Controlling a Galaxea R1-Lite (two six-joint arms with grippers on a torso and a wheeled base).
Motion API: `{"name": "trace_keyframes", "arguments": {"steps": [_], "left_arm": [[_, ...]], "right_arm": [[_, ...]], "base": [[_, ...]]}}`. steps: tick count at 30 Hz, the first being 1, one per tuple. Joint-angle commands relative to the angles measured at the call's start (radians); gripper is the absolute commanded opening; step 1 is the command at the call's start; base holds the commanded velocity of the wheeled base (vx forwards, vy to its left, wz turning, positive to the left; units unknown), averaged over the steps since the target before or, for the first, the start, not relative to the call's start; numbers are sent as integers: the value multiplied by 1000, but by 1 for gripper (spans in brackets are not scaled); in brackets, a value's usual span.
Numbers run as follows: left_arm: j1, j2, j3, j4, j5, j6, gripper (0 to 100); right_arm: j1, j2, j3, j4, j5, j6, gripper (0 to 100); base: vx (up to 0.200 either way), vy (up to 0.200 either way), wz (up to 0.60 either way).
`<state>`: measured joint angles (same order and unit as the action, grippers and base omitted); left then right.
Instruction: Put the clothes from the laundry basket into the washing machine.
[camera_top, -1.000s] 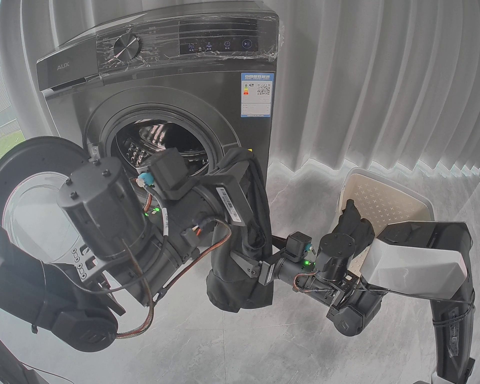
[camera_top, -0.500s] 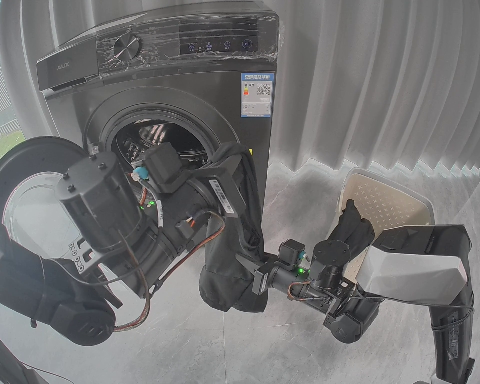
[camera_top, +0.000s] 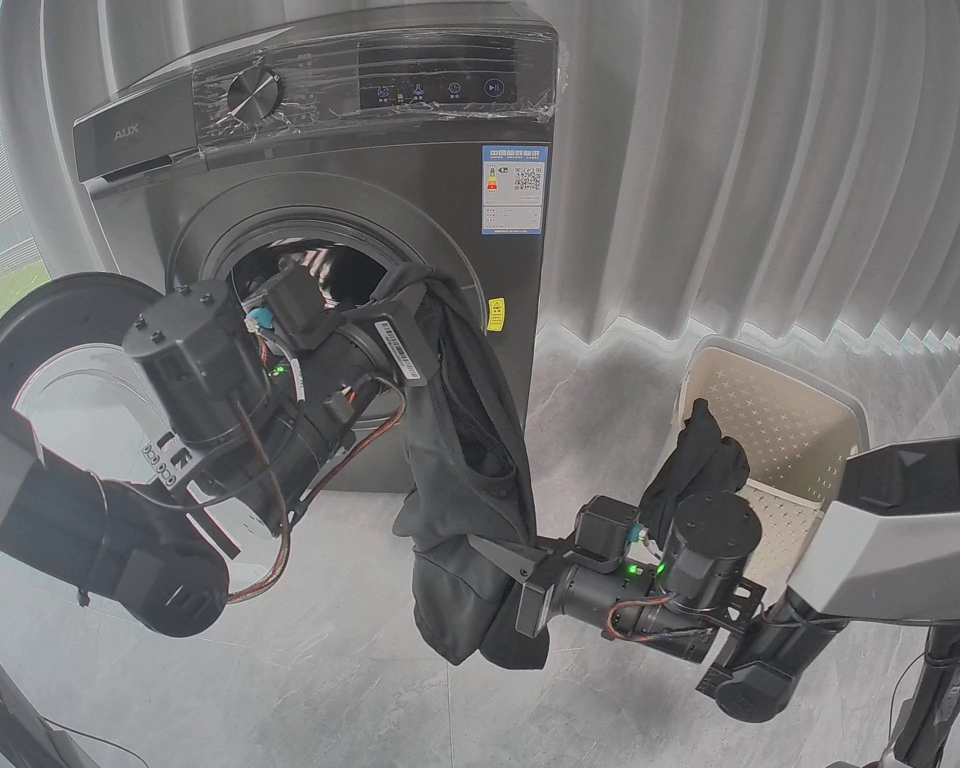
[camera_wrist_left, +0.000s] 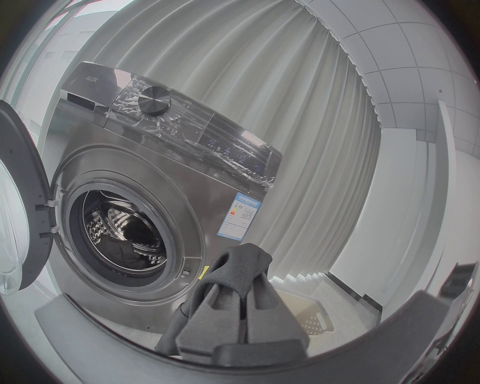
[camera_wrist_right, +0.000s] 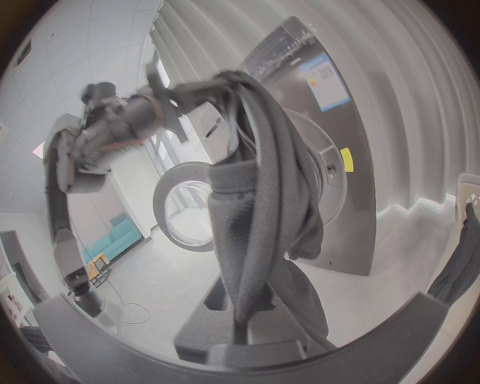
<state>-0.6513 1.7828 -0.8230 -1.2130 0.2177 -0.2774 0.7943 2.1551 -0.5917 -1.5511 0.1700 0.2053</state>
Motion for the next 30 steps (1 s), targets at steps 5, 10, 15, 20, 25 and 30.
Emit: {"name": "trace_keyframes", "arguments": {"steps": [5, 10, 15, 20, 25, 30], "left_arm": [[42, 106, -33, -8, -37, -32, 0], [59, 144, -48, -26, -55, -35, 0], [79, 175, -71, -43, -55, -34, 0], [81, 196, -70, -46, -60, -34, 0], [98, 262, -74, -77, -73, -34, 0], [105, 336, -87, -128, -92, -34, 0]], "right_arm": [[45, -178, 75, 0, 8, -1, 0], [48, -184, 90, 0, 9, 0, 0], [69, -187, 92, 0, 8, 2, 0], [76, -199, 87, 0, 9, 2, 0], [72, -218, 75, 0, 9, 2, 0], [54, -225, 47, 0, 9, 3, 0]], "base": [[0, 0, 0], [0, 0, 0], [0, 0, 0], [0, 0, 0], [0, 0, 0], [0, 0, 0]]}}
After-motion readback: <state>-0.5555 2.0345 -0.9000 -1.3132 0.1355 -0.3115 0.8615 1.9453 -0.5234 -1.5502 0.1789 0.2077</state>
